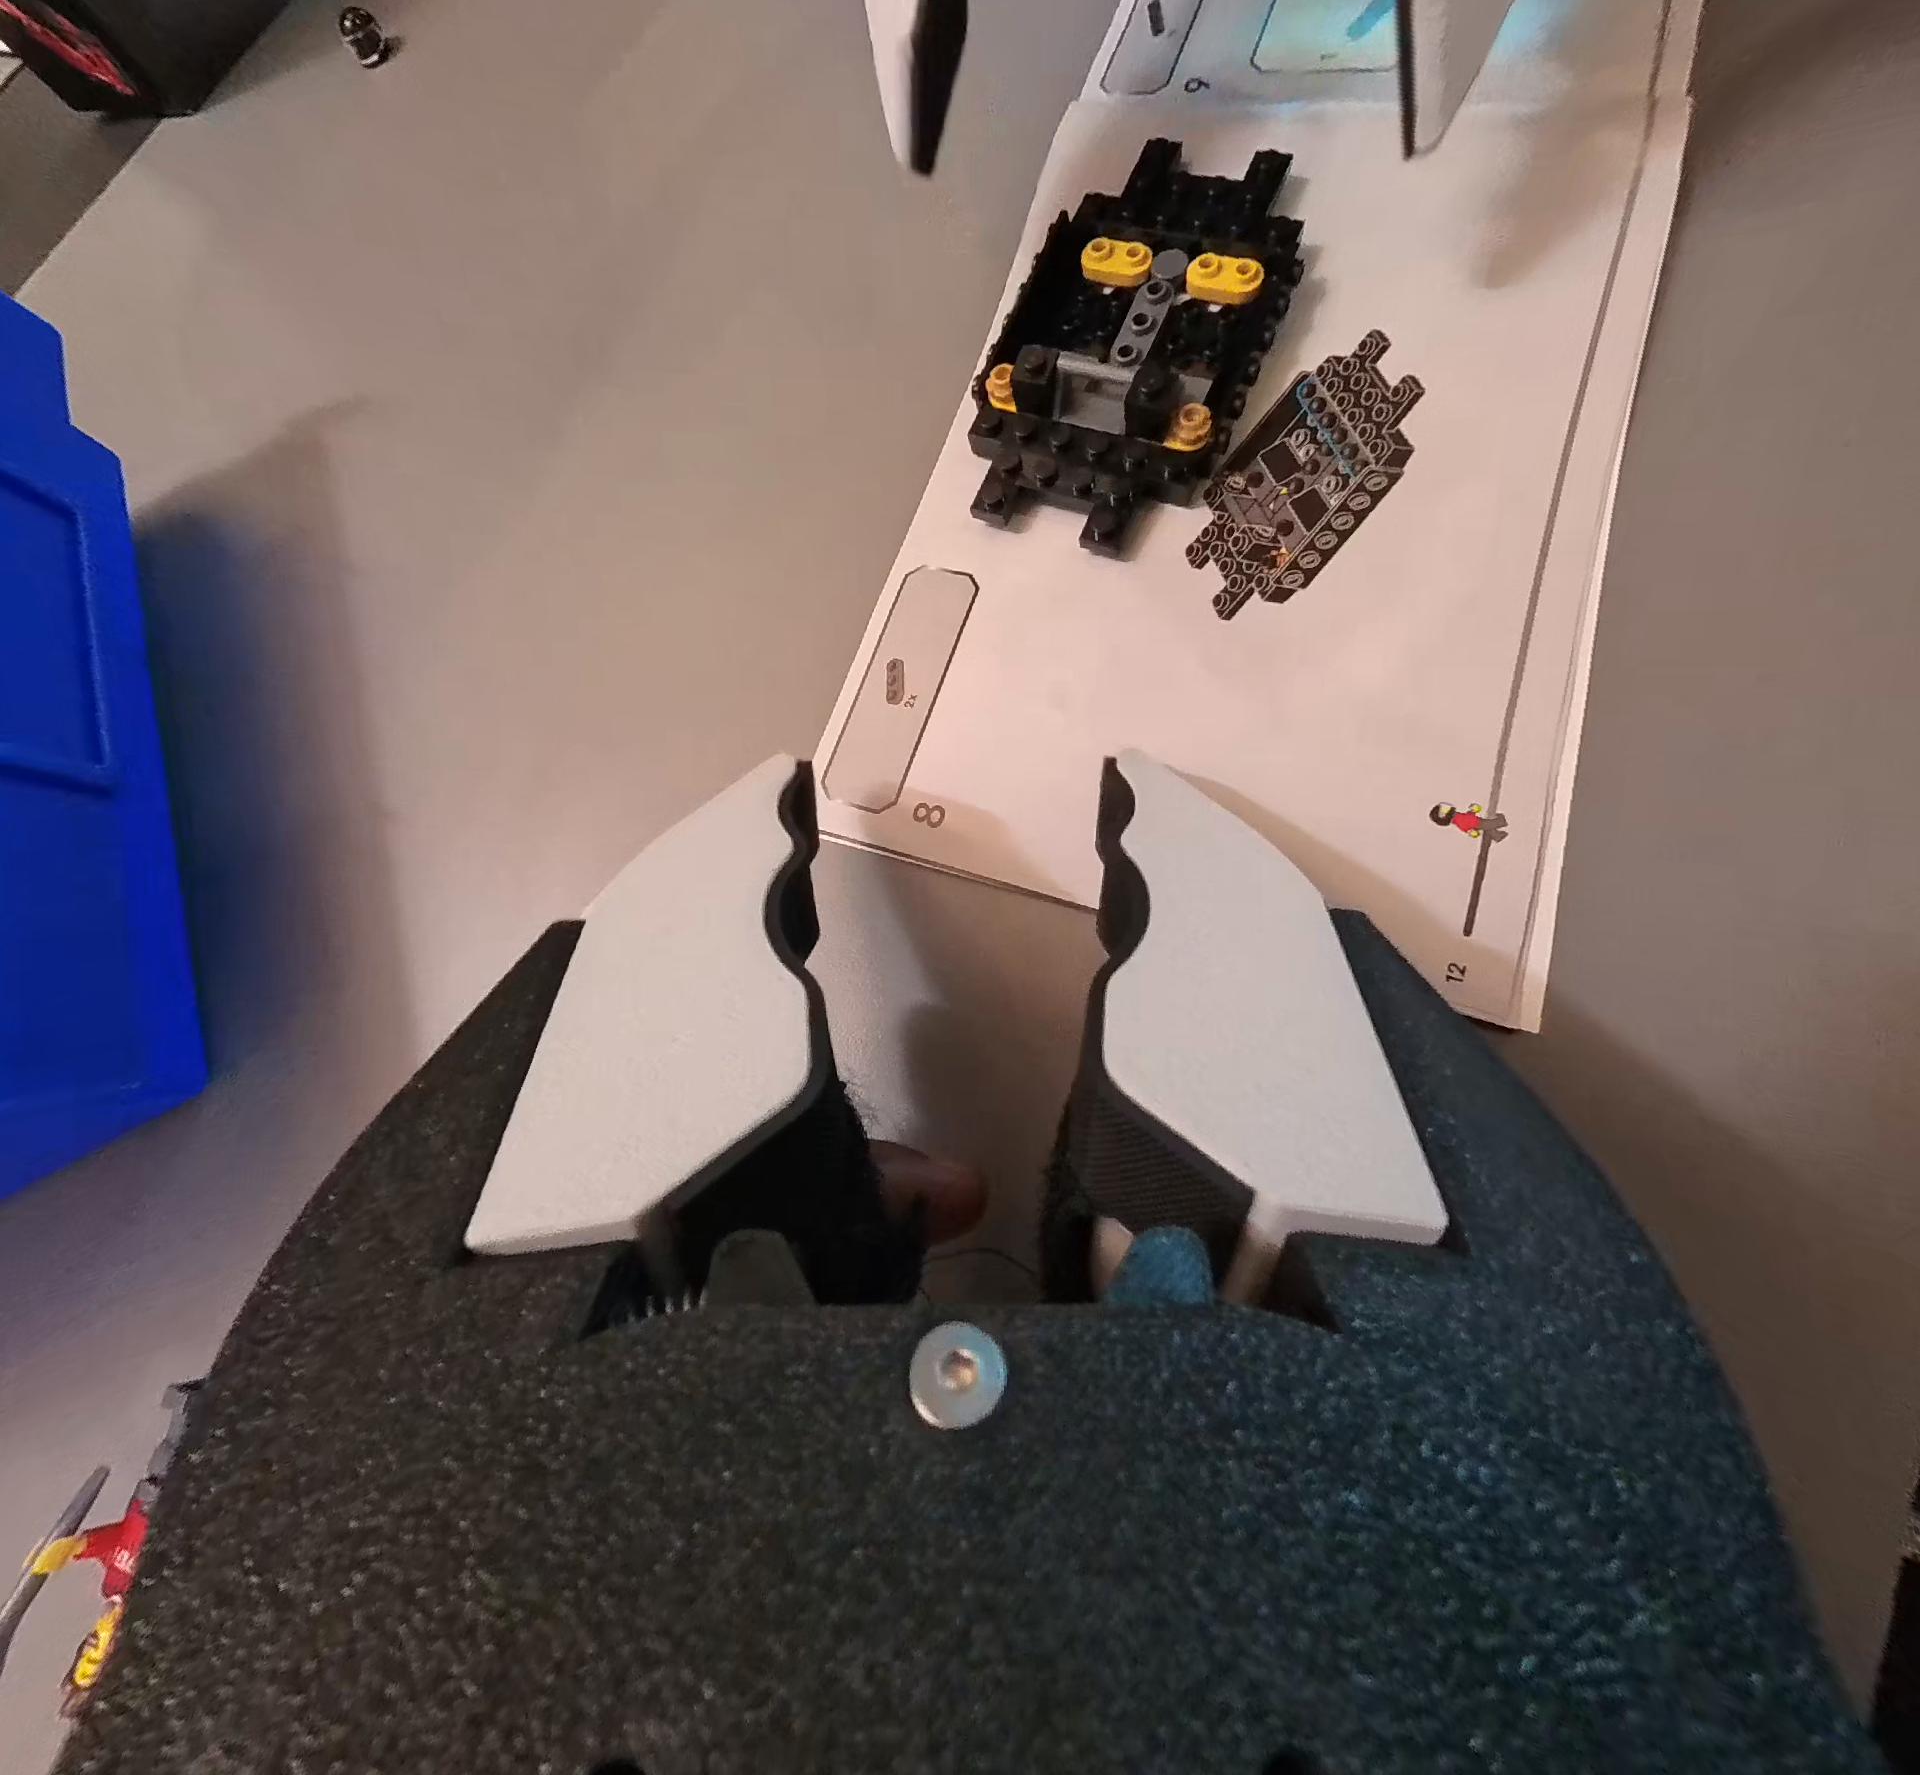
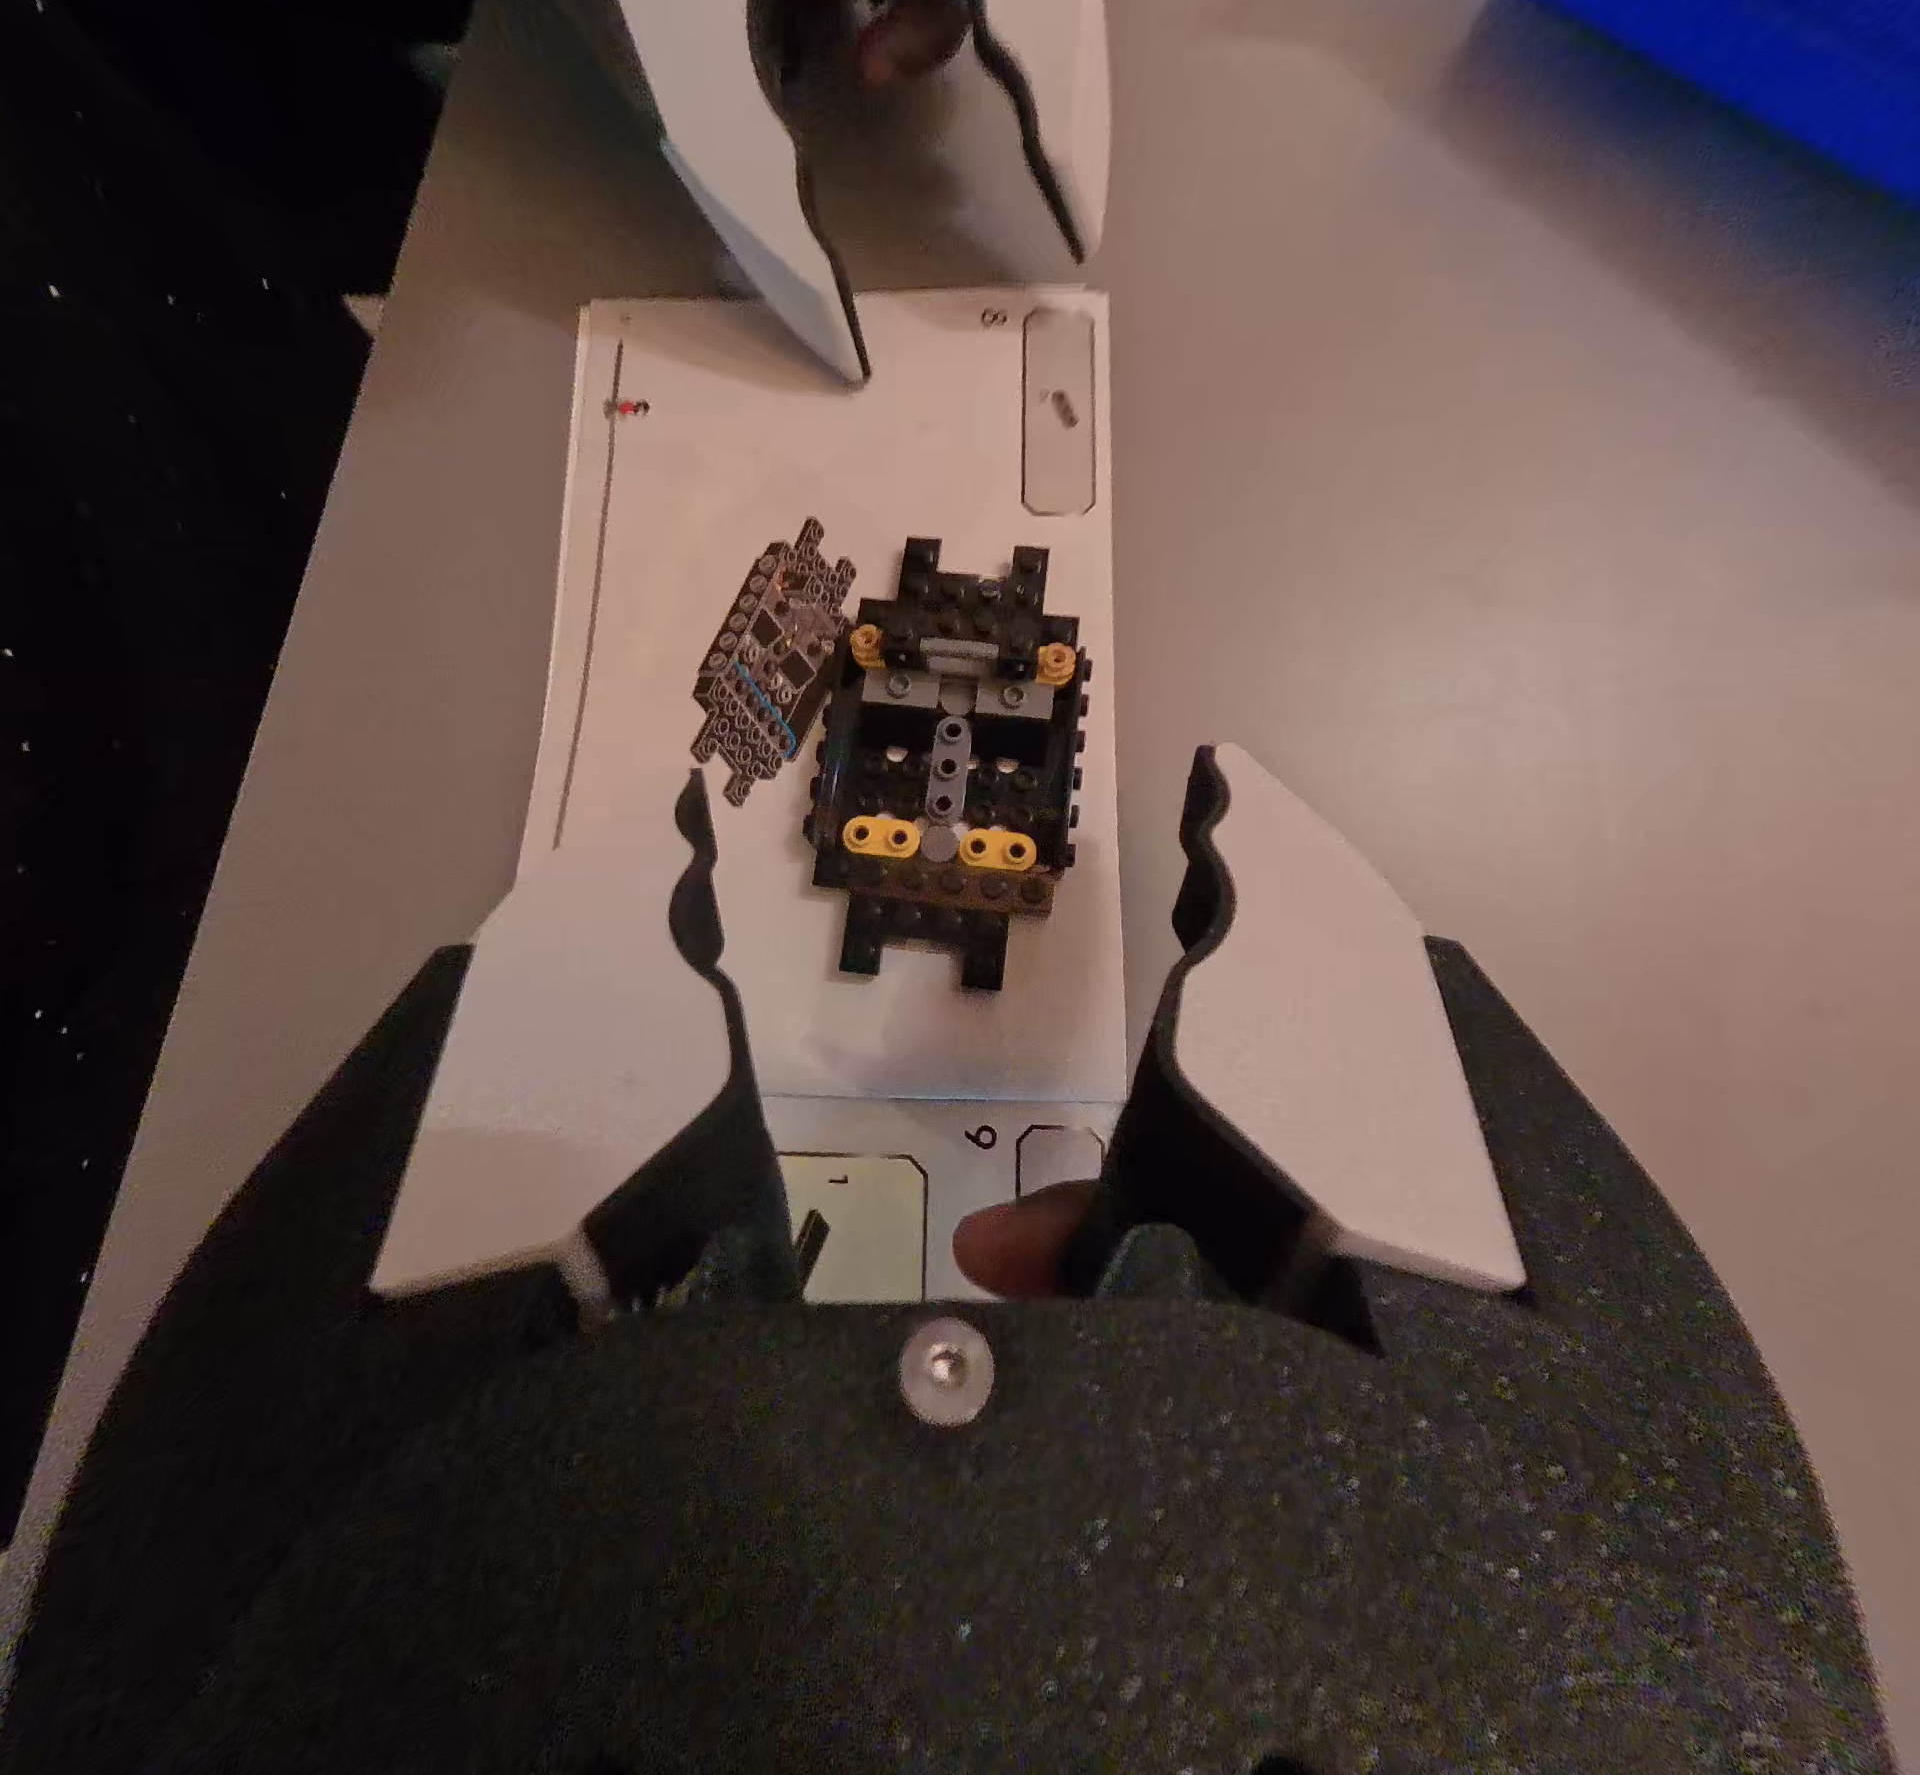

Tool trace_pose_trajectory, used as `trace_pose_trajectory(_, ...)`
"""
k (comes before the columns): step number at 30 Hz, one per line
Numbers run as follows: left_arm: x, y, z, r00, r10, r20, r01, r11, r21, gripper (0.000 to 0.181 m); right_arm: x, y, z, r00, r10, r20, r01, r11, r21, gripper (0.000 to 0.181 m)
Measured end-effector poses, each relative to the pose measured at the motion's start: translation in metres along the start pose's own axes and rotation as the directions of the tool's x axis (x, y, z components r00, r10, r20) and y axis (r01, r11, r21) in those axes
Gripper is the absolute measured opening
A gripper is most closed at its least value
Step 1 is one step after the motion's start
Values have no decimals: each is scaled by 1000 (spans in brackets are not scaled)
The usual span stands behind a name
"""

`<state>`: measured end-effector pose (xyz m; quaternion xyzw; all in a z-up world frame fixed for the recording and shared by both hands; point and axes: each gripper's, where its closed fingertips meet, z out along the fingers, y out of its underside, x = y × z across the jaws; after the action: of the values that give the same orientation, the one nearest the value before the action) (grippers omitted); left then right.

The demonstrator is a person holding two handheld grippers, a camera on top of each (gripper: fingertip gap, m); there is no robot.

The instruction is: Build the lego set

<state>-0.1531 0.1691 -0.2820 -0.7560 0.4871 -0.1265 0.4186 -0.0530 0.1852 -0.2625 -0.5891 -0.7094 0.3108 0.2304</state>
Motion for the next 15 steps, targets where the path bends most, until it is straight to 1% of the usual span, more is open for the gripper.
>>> trace_pose_trajectory(2, 0, 0, 0, 1000, 0, 5, 0, 1000, -4, 54, 0, -4, -4, 999, 11, -38, -9, 999, 50, 92)
trace_pose_trajectory(4, -1, -2, 0, 1000, -21, 8, 21, 1000, 6, 65, -3, -3, -7, 997, 30, -70, -25, 997, 67, 94)
trace_pose_trajectory(6, -1, -16, -1, 996, -90, -7, 90, 994, 69, 109, -11, -4, -9, 996, 55, -72, -48, 995, 93, 97)
trace_pose_trajectory(7, 2, -24, -3, 990, -132, -41, 136, 985, 108, 119, -17, -5, -8, 996, 70, -62, -63, 992, 106, 99)
trace_pose_trajectory(9, 6, -40, -8, 983, -162, -83, 174, 969, 176, 124, -28, -3, -6, 995, 82, -59, -76, 992, 98, 101)
trace_pose_trajectory(11, 8, -46, -10, 988, -133, -77, 146, 969, 199, 119, -32, 1, -4, 992, 88, -94, -81, 993, 82, 99)
trace_pose_trajectory(12, 9, -46, -11, 991, -116, -73, 128, 973, 191, 111, -32, 3, -5, 989, 101, -108, -92, 993, 79, 94)
trace_pose_trajectory(13, 13, -44, -11, 993, -87, -82, 100, 979, 175, 87, -33, 6, -6, 987, 113, -117, -104, 992, 75, 82)
trace_pose_trajectory(14, 17, -42, -13, 995, -34, -94, 49, 986, 160, 15, -35, 8, -7, 987, 112, -117, -104, 992, 74, 48)
trace_pose_trajectory(15, 13, -43, -15, 999, -16, -47, 24, 986, 166, 0, -38, 8, -8, 989, 98, -110, -89, 993, 83, 1)
